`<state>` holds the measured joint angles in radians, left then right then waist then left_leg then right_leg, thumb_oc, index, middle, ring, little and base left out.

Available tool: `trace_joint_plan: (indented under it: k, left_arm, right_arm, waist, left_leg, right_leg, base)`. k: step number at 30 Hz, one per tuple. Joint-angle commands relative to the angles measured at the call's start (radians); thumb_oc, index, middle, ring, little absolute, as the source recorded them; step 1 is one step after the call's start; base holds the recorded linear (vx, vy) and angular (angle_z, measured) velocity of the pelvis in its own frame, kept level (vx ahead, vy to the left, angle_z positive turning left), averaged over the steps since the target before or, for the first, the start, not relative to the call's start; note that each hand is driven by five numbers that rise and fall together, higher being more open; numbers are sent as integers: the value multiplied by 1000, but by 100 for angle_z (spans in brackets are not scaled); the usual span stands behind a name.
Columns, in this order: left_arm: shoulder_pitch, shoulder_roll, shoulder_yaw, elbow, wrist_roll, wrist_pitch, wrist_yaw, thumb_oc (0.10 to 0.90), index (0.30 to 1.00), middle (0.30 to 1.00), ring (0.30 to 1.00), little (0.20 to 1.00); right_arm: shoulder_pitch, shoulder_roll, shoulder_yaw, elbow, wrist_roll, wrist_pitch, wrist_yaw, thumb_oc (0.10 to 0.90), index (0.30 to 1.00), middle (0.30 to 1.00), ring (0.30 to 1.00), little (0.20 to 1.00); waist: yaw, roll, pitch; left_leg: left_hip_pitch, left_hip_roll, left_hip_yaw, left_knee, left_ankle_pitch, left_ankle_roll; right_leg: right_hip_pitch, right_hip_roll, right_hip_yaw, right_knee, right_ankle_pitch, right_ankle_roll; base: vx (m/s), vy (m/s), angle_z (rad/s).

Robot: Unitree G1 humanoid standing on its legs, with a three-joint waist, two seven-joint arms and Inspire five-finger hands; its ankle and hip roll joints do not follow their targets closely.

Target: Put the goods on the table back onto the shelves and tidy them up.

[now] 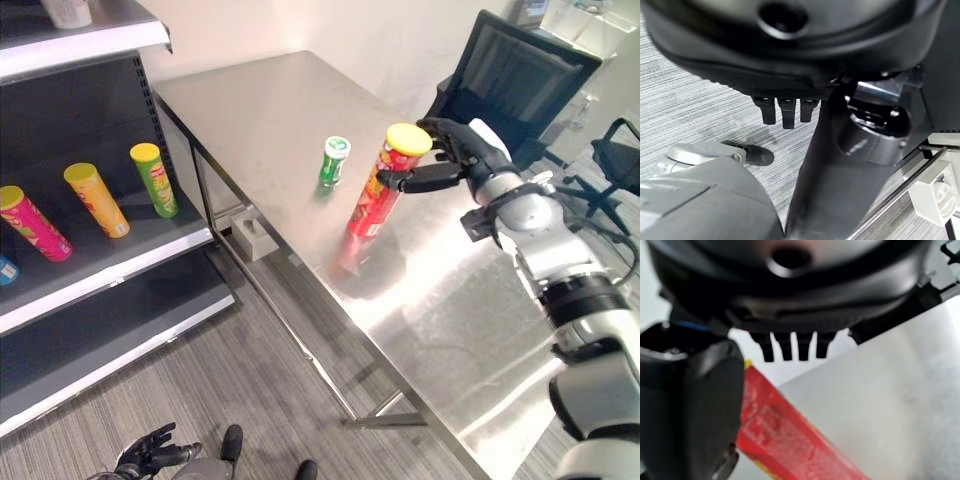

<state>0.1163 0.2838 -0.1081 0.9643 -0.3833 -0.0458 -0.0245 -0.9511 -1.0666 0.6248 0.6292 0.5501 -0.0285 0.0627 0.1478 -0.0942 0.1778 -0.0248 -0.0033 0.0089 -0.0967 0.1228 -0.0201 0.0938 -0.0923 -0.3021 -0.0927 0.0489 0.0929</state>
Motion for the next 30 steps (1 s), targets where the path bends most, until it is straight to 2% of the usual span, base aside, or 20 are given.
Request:
trace_joint_plan:
  k: [1, 11, 12, 13, 24, 26, 28, 30]
  left_arm:
    - [-17, 53, -55, 2, -5, -40, 18, 800, 900, 900, 900, 900]
    - [-16, 60, -53, 0, -9, -40, 24, 800, 900, 900, 900, 900]
    - [-16, 60, -53, -2, -12, -40, 26, 800, 900, 900, 900, 900]
    - [-16, 61, -49, -4, -12, -41, 27, 800, 900, 900, 900, 900]
    - [-13, 60, -41, -14, -14, -39, 33, 800, 900, 900, 900, 900]
    - [-14, 58, -31, -23, -17, -36, 36, 800, 900, 900, 900, 900]
    - [-9, 51, -7, -27, -19, -32, 44, 800, 900, 900, 900, 900]
    - [-5, 48, 1, -30, -18, -30, 46, 800, 900, 900, 900, 900]
  right_arm:
    - [-250, 7, 28, 70, 1, -44, -38, 800, 900, 900, 900, 900]
    - [-297, 37, 75, 114, -35, -24, -32, 800, 900, 900, 900, 900]
    - [-306, 41, 80, 116, -38, -23, -34, 524, 486, 486, 486, 486]
    - [-311, 49, 85, 124, -42, -20, -33, 400, 300, 300, 300, 300]
    - [-291, 54, 64, 122, -51, -18, -44, 400, 300, 300, 300, 300]
    - [-249, 45, 16, 77, -40, -25, -63, 400, 300, 300, 300, 300]
    - [-146, 28, -98, -59, -24, -50, -105, 400, 300, 300, 300, 300]
    - [-95, 24, -157, -123, -19, -64, -119, 400, 300, 300, 300, 300]
  waist:
    - [26, -42, -49]
    - [30, -44, -47]
    - [30, -44, -46]
    - [30, -44, -45]
    - [25, -42, -48]
    - [21, -38, -49]
    - [13, -31, -53]
    - [11, -27, -55]
  left_leg:
    - [19, 84, 36, 9, -90, -95]
    - [20, 80, 32, 9, -93, -93]
    - [21, 80, 32, 9, -94, -93]
    - [22, 80, 33, 9, -94, -92]
    - [32, 81, 34, 9, -98, -90]
    - [36, 84, 35, 9, -100, -90]
    - [43, 88, 35, 9, -102, -90]
    - [45, 90, 35, 9, -103, -89]
  right_leg:
    - [29, -124, -22, 5, 5, 118]
    - [28, -124, -20, 5, 7, 117]
    - [29, -124, -20, 5, 8, 118]
    - [28, -124, -17, 5, 8, 117]
    - [30, -121, -9, 5, 5, 115]
    - [31, -119, -5, 5, 3, 115]
    - [34, -116, -2, 5, -3, 113]
    - [36, -115, -1, 5, -7, 112]
  base:
    - [0, 0, 0]
    - [2, 0, 1]
    - [0, 0, 0]
    - [0, 0, 0]
    - [0, 0, 0]
    - [-16, -16, -1]
    - [-27, -36, -2]
    - [-14, -74, -4]
